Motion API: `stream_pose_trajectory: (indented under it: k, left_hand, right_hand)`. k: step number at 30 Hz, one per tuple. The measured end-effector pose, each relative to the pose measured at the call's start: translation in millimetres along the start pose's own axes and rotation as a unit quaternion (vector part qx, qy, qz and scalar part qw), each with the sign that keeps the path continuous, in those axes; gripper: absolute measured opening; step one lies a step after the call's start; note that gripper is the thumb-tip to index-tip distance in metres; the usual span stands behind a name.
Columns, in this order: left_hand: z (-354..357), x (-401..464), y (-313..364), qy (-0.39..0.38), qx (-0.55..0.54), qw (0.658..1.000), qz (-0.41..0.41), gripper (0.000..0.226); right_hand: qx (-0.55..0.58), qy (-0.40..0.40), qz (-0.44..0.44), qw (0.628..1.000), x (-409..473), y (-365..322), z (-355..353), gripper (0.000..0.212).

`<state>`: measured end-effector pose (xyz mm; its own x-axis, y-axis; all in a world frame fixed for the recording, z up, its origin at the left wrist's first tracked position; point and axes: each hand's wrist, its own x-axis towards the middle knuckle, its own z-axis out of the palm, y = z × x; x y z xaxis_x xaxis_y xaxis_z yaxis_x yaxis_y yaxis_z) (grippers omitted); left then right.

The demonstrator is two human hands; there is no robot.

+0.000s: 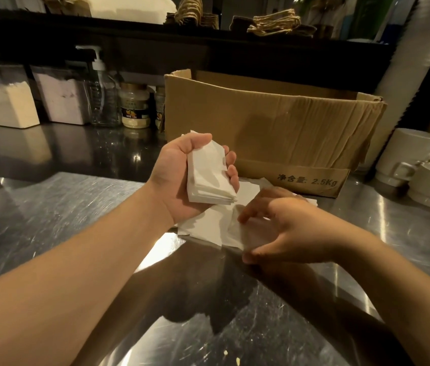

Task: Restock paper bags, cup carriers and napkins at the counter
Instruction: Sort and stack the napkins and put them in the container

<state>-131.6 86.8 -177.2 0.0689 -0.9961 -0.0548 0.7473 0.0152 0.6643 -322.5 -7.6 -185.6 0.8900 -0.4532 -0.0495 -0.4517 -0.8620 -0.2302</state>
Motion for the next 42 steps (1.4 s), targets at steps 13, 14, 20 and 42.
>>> stream_pose_trajectory:
  k: [13, 14, 20, 42]
  left_hand:
    - [-1.0, 0.5, 0.2, 0.018, 0.015, 1.000, 0.005, 0.047]
    - [-0.9, 0.4, 0.3, 0.020, 0.017, 1.000, 0.005, 0.047]
    - [-0.6, 0.6, 0.4, 0.031, 0.021, 0.999, 0.005, 0.046]
    - [-2.3, -1.1, -2.2, -0.018, 0.149, 0.987, -0.049, 0.068]
  right_hand:
    - [-0.005, 0.026, -0.023, 0.999, -4.3, -4.6, -2.4, 0.030]
    - [-0.009, 0.026, -0.023, 0.999, -5.2, -5.8, -2.5, 0.030]
    - [-0.088, 0.052, -0.025, 0.994, -6.3, -15.3, -2.0, 0.038]
    - [0.505, 0.138, -0.131, 0.842, -12.6, -2.0, -13.7, 0.014]
